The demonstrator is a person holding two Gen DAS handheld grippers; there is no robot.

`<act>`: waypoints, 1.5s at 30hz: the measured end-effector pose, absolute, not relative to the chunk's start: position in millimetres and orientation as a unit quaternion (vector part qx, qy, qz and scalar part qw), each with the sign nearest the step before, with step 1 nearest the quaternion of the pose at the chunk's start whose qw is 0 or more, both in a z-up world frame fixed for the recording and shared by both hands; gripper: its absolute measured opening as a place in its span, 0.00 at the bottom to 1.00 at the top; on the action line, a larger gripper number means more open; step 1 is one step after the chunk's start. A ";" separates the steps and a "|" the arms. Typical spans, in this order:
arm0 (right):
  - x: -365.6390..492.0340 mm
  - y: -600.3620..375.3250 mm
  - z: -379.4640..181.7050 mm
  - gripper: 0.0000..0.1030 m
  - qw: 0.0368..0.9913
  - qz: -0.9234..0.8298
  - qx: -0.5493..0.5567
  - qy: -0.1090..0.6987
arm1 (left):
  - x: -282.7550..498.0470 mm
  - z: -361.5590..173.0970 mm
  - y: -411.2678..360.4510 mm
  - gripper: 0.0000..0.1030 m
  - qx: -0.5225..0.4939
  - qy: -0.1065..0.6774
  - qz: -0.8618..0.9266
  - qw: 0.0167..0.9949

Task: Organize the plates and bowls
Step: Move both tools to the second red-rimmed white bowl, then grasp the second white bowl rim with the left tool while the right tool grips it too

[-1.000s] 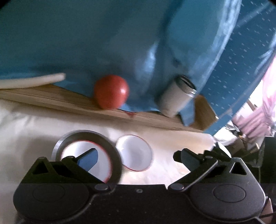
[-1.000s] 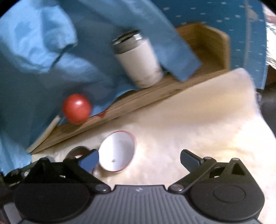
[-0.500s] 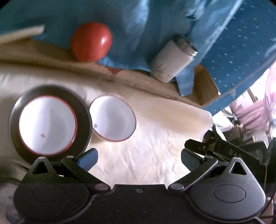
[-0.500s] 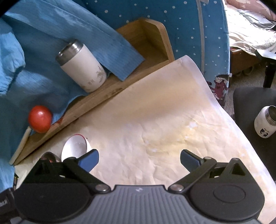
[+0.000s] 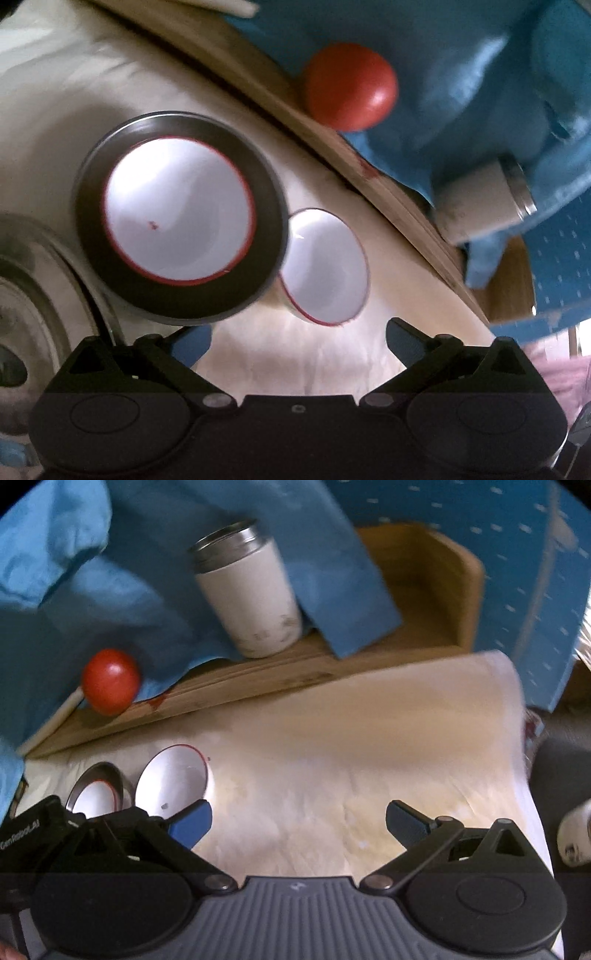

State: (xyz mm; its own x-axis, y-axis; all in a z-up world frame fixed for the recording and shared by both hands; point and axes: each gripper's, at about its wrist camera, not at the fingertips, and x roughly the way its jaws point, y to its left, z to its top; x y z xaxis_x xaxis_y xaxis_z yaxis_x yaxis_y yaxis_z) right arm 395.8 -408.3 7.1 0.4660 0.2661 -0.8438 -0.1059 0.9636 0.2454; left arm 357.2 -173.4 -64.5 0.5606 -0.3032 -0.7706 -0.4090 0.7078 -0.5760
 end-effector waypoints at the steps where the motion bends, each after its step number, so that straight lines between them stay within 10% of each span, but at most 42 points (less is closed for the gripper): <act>1: 398.5 -405.9 5.9 0.99 0.852 0.116 0.075 0.505 | 357.1 -66.2 -170.7 0.96 -0.389 0.464 0.039 0.795; 19: 437.2 -361.5 -16.2 0.79 0.818 0.212 0.030 0.534 | 361.3 -71.9 -165.8 0.75 -0.399 0.462 0.080 0.788; 45: 449.5 -351.4 -29.5 0.18 0.798 0.241 0.066 0.548 | 378.9 -78.3 -173.0 0.30 -0.405 0.462 0.049 0.787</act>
